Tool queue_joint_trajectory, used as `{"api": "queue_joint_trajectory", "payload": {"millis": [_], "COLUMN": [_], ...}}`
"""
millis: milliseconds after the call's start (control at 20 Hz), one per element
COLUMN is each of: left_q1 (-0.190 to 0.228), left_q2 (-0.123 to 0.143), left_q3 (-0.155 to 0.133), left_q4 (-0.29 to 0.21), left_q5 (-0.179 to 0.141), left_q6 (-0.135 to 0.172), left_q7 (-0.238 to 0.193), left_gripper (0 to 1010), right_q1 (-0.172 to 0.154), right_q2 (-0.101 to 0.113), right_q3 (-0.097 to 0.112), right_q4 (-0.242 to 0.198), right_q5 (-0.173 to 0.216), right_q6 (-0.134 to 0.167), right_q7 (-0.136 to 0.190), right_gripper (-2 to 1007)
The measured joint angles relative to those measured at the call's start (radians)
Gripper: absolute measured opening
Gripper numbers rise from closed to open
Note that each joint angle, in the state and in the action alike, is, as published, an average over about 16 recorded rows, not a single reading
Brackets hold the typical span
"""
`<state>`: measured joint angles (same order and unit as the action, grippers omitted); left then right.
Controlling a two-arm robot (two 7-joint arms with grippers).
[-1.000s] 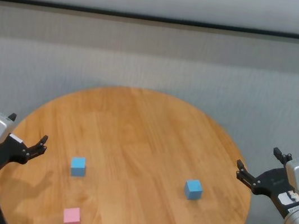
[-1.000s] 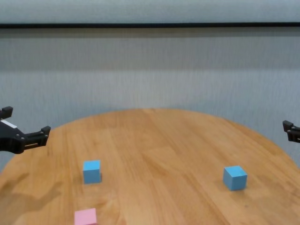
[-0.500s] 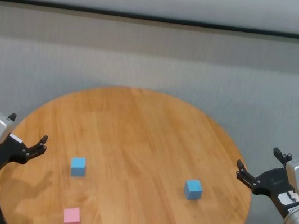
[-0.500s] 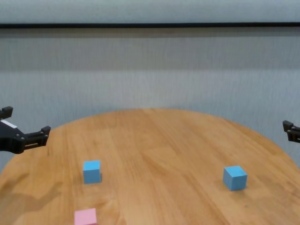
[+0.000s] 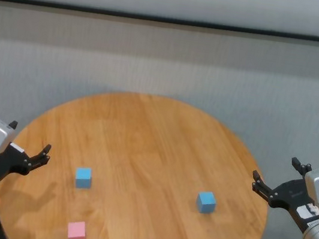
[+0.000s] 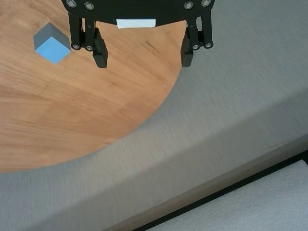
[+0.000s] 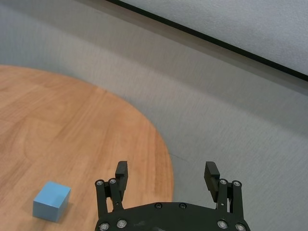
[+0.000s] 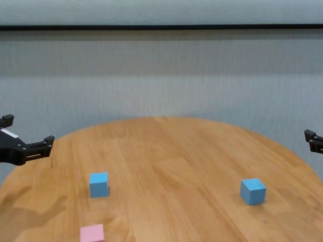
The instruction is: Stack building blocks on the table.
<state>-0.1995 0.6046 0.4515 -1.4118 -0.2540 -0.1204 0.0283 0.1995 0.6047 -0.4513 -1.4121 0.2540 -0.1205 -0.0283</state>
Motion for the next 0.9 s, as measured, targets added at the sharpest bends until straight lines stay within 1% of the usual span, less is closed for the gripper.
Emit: {"api": "queue_joint_trajectory", "payload": {"millis": [550,750,900], "left_q1": [0.003,0.015,0.03], "left_q2": [0.003,0.021,0.043], "left_q3": [-0.001,-0.006,-0.014], "left_q4": [-0.005,-0.031,-0.06], "left_q5": [0.002,0.014,0.014], "left_q6": [-0.001,0.002,0.004], "left_q7": [0.0,-0.008,-0.027], "left_gripper": [1000,1000,1000], "right_q1": [0.0,0.0,0.0], "right_q2": [0.0,0.0,0.0], "right_q3": [0.0,0.0,0.0], "right_q4": [0.0,0.0,0.0], "right_q5": [0.0,0.0,0.0], "right_q6": [0.0,0.0,0.0], "right_q7": [0.0,0.0,0.0], "right_gripper": [1001,1001,1001]}}
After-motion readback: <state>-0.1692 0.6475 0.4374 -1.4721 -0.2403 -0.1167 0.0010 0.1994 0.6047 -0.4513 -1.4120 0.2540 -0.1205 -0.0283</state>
